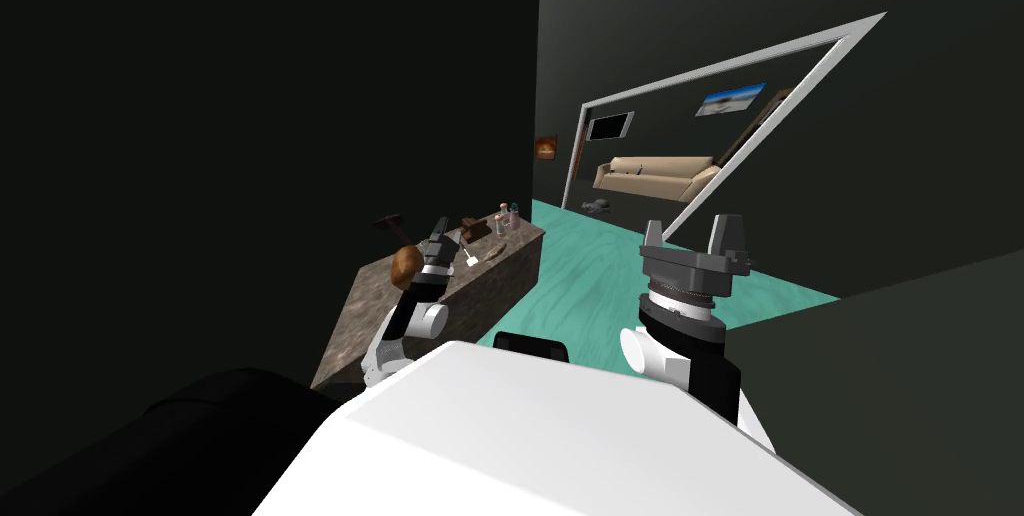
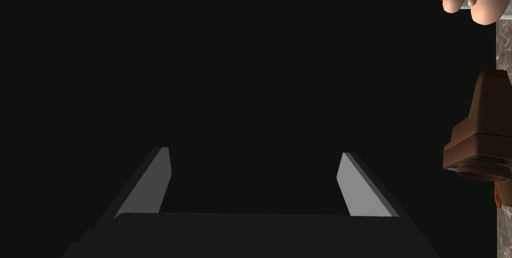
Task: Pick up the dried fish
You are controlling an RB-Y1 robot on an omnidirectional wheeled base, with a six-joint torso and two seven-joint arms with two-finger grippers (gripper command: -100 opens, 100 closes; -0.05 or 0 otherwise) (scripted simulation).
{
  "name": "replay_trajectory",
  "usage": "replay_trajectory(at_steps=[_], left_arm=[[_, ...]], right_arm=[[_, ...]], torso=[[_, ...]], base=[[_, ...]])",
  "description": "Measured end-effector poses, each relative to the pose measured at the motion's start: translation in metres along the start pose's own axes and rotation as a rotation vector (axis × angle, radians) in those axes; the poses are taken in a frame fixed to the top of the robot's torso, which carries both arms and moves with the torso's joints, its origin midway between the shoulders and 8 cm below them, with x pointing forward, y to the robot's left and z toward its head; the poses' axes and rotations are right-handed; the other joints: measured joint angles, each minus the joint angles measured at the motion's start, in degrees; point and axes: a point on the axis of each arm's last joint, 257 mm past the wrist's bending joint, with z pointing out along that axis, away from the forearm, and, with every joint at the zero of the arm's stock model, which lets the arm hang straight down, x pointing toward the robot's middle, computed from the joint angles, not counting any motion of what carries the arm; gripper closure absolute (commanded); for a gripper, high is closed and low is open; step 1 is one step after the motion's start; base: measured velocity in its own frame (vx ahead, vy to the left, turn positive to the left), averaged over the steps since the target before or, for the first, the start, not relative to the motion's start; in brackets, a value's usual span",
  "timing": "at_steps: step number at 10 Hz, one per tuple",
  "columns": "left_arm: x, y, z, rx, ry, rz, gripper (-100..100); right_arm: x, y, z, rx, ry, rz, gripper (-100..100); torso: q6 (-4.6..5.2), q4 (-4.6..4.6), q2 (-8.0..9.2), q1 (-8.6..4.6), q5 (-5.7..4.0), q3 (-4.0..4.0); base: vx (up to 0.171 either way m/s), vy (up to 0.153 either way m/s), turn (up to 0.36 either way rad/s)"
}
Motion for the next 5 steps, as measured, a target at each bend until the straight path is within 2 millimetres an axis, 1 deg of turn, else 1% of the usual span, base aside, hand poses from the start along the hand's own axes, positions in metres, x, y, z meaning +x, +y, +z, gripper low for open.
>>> replay_trajectory(at_steps=[1, 2, 5], left_arm=[[-0.003, 0.000, 0.003, -0.012, 0.005, -0.004, -100], [-0.004, 0.003, 0.005, -0.032, 0.006, -0.008, -100], [-0.010, 0.013, 0.009, -0.082, 0.011, -0.017, -100]], right_arm=[[0.000, 0.000, 0.000, 0.000, 0.000, 0.000, 0], [0.000, 0.000, 0.000, 0.000, 0.000, 0.000, 0], [0.000, 0.000, 0.000, 0.000, 0.000, 0.000, 0]], torso=[[-0.02, 0.00, 0.01, -0.01, 0.00, 0.01], [0.01, 0.00, 0.00, 0.00, 0.00, 0.00], [0.00, -0.01, -0.02, 0.01, 0.00, -0.01]], base=[[-0.019, -0.035, 0.062], [-0.006, -0.014, -0.014], [-0.016, -0.037, 0.100]])
